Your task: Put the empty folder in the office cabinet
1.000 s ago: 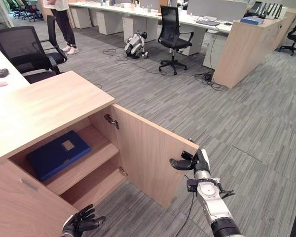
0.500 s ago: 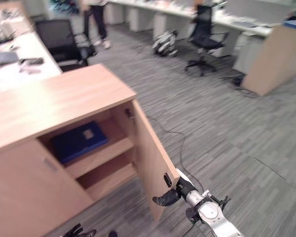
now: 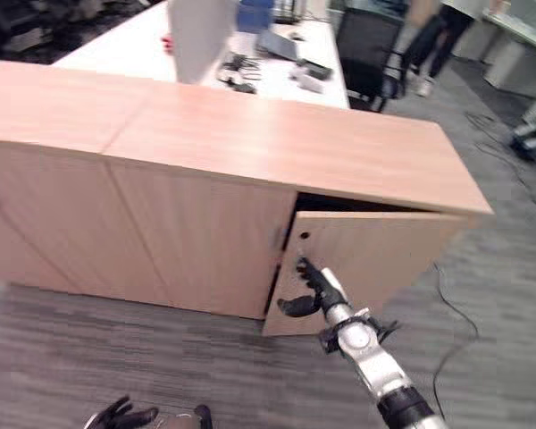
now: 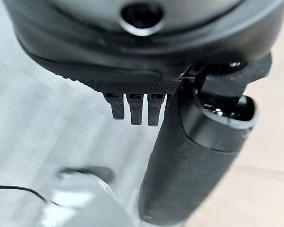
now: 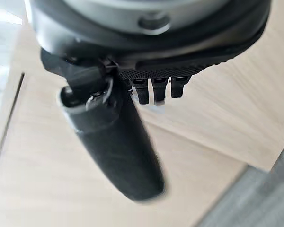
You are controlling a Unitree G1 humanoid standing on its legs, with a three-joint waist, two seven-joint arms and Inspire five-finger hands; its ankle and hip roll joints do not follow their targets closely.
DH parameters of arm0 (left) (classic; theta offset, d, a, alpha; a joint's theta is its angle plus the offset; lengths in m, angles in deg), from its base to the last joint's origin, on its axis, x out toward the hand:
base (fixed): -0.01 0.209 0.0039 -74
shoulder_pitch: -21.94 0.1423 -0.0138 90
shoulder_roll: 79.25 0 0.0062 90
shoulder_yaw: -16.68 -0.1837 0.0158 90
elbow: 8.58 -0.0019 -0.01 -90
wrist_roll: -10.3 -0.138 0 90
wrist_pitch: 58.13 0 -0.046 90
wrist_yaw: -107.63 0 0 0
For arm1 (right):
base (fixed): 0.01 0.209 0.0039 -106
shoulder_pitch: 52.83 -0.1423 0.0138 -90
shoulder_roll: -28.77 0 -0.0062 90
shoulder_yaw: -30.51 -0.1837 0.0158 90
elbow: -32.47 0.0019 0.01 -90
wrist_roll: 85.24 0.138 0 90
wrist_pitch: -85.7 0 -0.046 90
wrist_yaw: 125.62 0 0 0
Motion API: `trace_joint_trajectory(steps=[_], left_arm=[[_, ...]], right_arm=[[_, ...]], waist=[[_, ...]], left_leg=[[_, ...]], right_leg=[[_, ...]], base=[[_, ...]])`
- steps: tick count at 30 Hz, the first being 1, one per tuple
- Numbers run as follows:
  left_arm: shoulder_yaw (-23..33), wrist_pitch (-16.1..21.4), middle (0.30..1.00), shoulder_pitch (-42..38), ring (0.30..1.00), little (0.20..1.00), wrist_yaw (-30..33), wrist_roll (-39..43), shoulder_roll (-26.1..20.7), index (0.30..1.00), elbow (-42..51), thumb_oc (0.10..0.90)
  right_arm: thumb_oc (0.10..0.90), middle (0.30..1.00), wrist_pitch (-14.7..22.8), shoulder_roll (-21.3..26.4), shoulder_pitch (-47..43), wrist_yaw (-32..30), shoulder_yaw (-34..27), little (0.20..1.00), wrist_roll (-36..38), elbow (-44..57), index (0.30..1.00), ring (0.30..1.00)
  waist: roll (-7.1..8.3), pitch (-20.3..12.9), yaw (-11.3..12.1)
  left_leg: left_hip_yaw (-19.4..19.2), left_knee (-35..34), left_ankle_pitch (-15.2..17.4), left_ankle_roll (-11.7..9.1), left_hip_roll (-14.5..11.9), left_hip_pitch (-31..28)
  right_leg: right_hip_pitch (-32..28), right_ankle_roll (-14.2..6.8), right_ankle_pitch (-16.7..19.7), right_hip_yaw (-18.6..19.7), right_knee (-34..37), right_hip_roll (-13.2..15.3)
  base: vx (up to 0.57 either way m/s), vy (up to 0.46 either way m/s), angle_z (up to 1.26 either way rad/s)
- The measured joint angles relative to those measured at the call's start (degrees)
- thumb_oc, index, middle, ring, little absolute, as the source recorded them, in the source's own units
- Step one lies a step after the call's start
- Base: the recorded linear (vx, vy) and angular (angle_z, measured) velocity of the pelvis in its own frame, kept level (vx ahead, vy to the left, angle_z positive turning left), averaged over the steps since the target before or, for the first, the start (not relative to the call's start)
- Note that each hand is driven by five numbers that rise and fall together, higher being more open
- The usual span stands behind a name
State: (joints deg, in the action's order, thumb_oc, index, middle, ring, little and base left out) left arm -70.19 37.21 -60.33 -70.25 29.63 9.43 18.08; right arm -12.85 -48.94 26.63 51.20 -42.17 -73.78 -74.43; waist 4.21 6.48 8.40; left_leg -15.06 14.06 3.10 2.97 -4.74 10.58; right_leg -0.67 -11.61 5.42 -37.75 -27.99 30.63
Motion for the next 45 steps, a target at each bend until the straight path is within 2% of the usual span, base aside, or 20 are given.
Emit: trace_joint_trajectory(steps=[1,3,4,5,6,8,9,10,11,12,14,15,16,18,26,33,36,38,42,45], left_arm=[[0.1,-0.2,0.900,0.7,0.900,0.900,0.4,0.1,-0.1,0.900,-0.2,0.800],[0.2,-1.2,0.900,1.1,0.900,0.900,1.5,0.2,-0.2,0.900,-0.2,0.800],[0.0,-1.2,0.900,1.1,0.900,0.900,1.7,0.6,0.0,0.900,0.6,0.800],[-0.3,-0.9,0.900,1.3,0.900,0.900,1.8,0.6,0.1,0.900,1.3,0.800],[-0.8,-0.7,0.900,1.5,0.900,0.900,1.8,0.6,0.1,0.900,1.7,0.800],[-3.0,-0.4,0.900,0.4,0.900,0.900,1.2,0.5,0.4,0.900,2.0,0.800],[-3.6,0.0,0.900,-0.4,0.900,0.900,0.6,0.5,0.2,0.900,2.1,0.800],[-3.6,0.0,0.900,-1.7,0.900,0.900,0.1,0.5,0.3,0.900,2.0,0.800],[-3.7,-0.3,0.900,-3.0,0.900,0.900,-0.1,0.5,0.6,0.900,1.9,0.800],[-3.7,-0.2,0.900,-4.6,0.900,0.900,-0.7,0.5,1.3,0.900,2.7,0.800],[-3.6,-0.2,0.900,-3.9,0.900,0.900,-1.1,0.5,1.9,0.900,3.1,0.800],[-3.3,-0.3,0.900,-3.2,0.900,0.900,-1.3,0.5,2.5,0.900,3.2,0.800],[-3.3,-0.3,0.900,-2.6,0.900,0.900,-1.3,0.5,2.7,0.900,3.2,0.800],[-3.5,-0.5,0.900,-0.8,0.900,0.900,-1.5,0.0,2.7,0.900,3.2,0.800],[-3.7,-1.2,0.900,0.4,0.900,0.900,-1.6,-0.6,2.4,0.900,5.2,0.800],[-4.1,-1.2,0.900,0.1,0.900,0.900,-1.7,-2.4,2.9,0.900,5.6,0.800],[-4.1,-1.2,0.900,0.7,0.900,0.900,-1.8,-2.8,2.9,0.900,5.5,0.800],[-4.0,-1.2,0.900,1.0,0.900,0.900,-2.4,-3.3,2.9,0.900,5.5,0.800],[-5.3,-1.3,0.900,2.1,0.900,0.900,-2.7,-4.5,3.0,0.900,5.3,0.800],[-5.8,-1.3,0.900,1.7,0.900,0.900,-2.8,-5.1,2.9,0.900,3.8,0.800]], right_arm=[[0.800,0.900,0.1,0.4,0.1,-0.3,-1.0,0.900,0.1,-0.4,0.900,0.900],[0.800,0.900,0.2,1.4,0.6,-0.7,-2.7,0.900,1.9,-0.5,0.900,0.900],[0.800,0.900,0.4,1.5,0.8,-0.8,-4.8,0.900,3.5,-1.1,0.900,0.900],[0.800,0.900,0.9,1.6,1.6,-1.2,-6.3,0.900,4.7,-1.1,0.900,0.900],[0.800,0.900,1.6,1.4,2.4,-1.8,-7.1,0.900,5.7,-1.1,0.900,0.900],[0.800,0.900,4.2,0.1,2.6,-3.2,-9.0,0.900,8.9,-1.8,0.900,0.900],[0.800,0.900,5.9,-0.8,2.7,-4.4,-9.9,0.900,10.2,-2.0,0.900,0.900],[0.800,0.900,8.1,-1.5,2.9,-5.4,-11.1,0.900,11.4,-3.3,0.900,0.900],[0.800,0.900,9.3,-1.7,2.9,-5.7,-12.5,0.900,12.2,-4.9,0.900,0.900],[0.800,0.900,9.5,-1.5,2.2,-7.5,-14.6,0.900,13.3,-7.6,0.900,0.900],[0.800,0.900,9.5,-1.4,1.6,-8.2,-14.9,0.900,13.5,-7.9,0.900,0.900],[0.800,0.900,9.5,-1.2,1.8,-8.5,-15.0,0.900,13.5,-8.4,0.900,0.900],[0.800,0.900,9.5,-1.5,1.9,-9.3,-15.0,0.900,13.5,-9.1,0.900,0.900],[0.800,0.900,9.6,-1.6,1.8,-9.3,-15.6,0.900,13.6,-11.6,0.900,0.900],[0.800,0.900,9.6,-1.8,1.9,-9.1,-16.0,0.900,14.6,-13.2,0.900,0.900],[0.800,0.900,10.8,-6.5,6.0,-6.8,-16.3,0.900,12.1,-12.6,0.900,0.900],[0.800,0.900,10.9,-8.1,11.0,-4.3,-15.3,0.900,8.6,-12.6,0.900,0.900],[0.800,0.900,10.7,-9.4,14.5,-2.6,-14.9,0.900,6.6,-12.8,0.900,0.900],[0.800,0.900,10.9,-14.0,23.2,-0.8,-14.1,0.900,4.4,-20.6,0.900,0.900],[0.800,0.900,9.6,-14.7,22.9,-0.5,-13.5,0.900,4.3,-28.6,0.900,0.900]], waist=[[-0.64,0.5,0.4],[-2.31,1.7,-0.1],[-3.74,2.5,-0.8],[-4.37,2.9,-1.2],[-4.08,3.0,-1.2],[-3.21,2.8,-1.2],[-2.29,3.0,-1.2],[-1.61,3.4,-1.5],[-1.87,3.9,-2.1],[-1.41,4.2,-1.8],[-2.01,4.4,-1.3],[-2.61,4.2,-1.7],[-2.71,4.3,-1.7],[-2.33,4.2,-0.8],[-3.07,3.9,-0.5],[-4.82,2.3,-2.4],[-4.92,1.2,-2.5],[-4.88,0.9,-3.6],[-4.60,-0.5,-7.8],[-4.56,-1.1,-8.5]], left_leg=[[1.9,-1.5,-0.2,-0.1,-0.2,-0.8],[5.3,-5.6,-1.9,0.5,-0.2,-2.8],[7.8,-8.5,-3.5,0.3,-0.5,-4.3],[9.5,-10.9,-4.8,-0.1,-0.3,-5.6],[10.1,-12.4,-5.5,-0.5,0.3,-6.6],[11.8,-13.0,-5.8,-2.2,1.5,-6.1],[12.6,-13.0,-6.2,-2.9,2.2,-5.2],[13.7,-13.0,-6.8,-3.6,2.6,-4.6],[15.2,-13.6,-6.8,-3.7,2.2,-4.5],[16.4,-13.8,-7.1,-4.8,1.8,-4.5],[15.8,-9.6,-5.8,-4.9,1.8,-4.7],[15.4,-9.9,-4.2,-4.8,1.6,-5.9],[15.5,-11.7,-4.5,-5.5,1.1,-6.9],[15.6,-14.5,-6.1,-5.8,1.3,-8.6],[16.2,-18.6,-8.1,-5.7,2.1,-10.7],[15.4,-18.9,-7.5,-5.3,1.8,-11.9],[15.1,-18.9,-7.7,-5.7,1.8,-12.7],[14.6,-18.9,-7.6,-5.7,1.8,-12.7],[11.8,-18.9,-6.9,-5.9,1.4,-13.7],[9.2,-19.0,-6.2,-6.1,0.8,-14.8]], right_leg=[[1.5,-0.6,-1.5,3.8,0.7,-2.0],[2.0,0.0,-4.6,8.5,3.5,-7.7],[1.4,0.4,-6.9,13.7,8.6,-13.1],[0.2,1.1,-8.0,16.7,14.1,-16.4],[-0.4,1.4,-7.9,17.7,19.3,-17.5],[-2.4,2.1,-5.6,18.1,31.6,-17.7],[-2.5,1.6,-5.6,19.1,33.5,-16.6],[-2.4,0.9,-3.4,19.5,33.0,-16.7],[-2.9,1.1,-2.7,19.9,33.0,-17.8],[-2.9,1.8,-2.2,16.1,33.4,-18.2],[-3.8,2.0,-1.8,13.9,33.0,-18.4],[-4.7,2.0,-1.7,13.4,32.9,-19.1],[-5.3,2.5,-1.9,12.9,32.7,-19.2],[-5.6,3.9,-1.1,12.9,32.8,-19.1],[-6.0,4.2,-0.9,13.0,32.9,-18.5],[-6.7,4.4,-1.1,13.8,32.9,-18.6],[-6.9,4.5,-1.3,14.2,32.9,-18.7],[-6.8,4.6,-1.4,14.6,32.9,-18.6],[-5.8,4.6,-1.4,17.5,32.9,-18.7],[-5.4,4.6,-1.2,20.3,33.0,-19.1]], base=[[0.07,0.048,0.72],[0.12,-0.009,0.67],[0.14,-0.098,0.98],[0.13,-0.127,0.89],[0.13,-0.142,0.65],[0.15,-0.078,0.53],[0.09,-0.013,0.63],[0.03,0.002,0.73],[0.06,-0.032,1.03],[0.08,-0.038,0.90],[0.07,-0.032,0.45],[0.04,-0.026,0.32],[0.06,-0.039,0.26],[0.04,-0.070,0.11],[0.01,-0.063,0.04],[0.00,-0.045,-0.05],[-0.01,-0.019,-0.06],[0.01,-0.016,-0.13],[-0.02,-0.017,-0.36],[-0.01,-0.003,-0.44]])
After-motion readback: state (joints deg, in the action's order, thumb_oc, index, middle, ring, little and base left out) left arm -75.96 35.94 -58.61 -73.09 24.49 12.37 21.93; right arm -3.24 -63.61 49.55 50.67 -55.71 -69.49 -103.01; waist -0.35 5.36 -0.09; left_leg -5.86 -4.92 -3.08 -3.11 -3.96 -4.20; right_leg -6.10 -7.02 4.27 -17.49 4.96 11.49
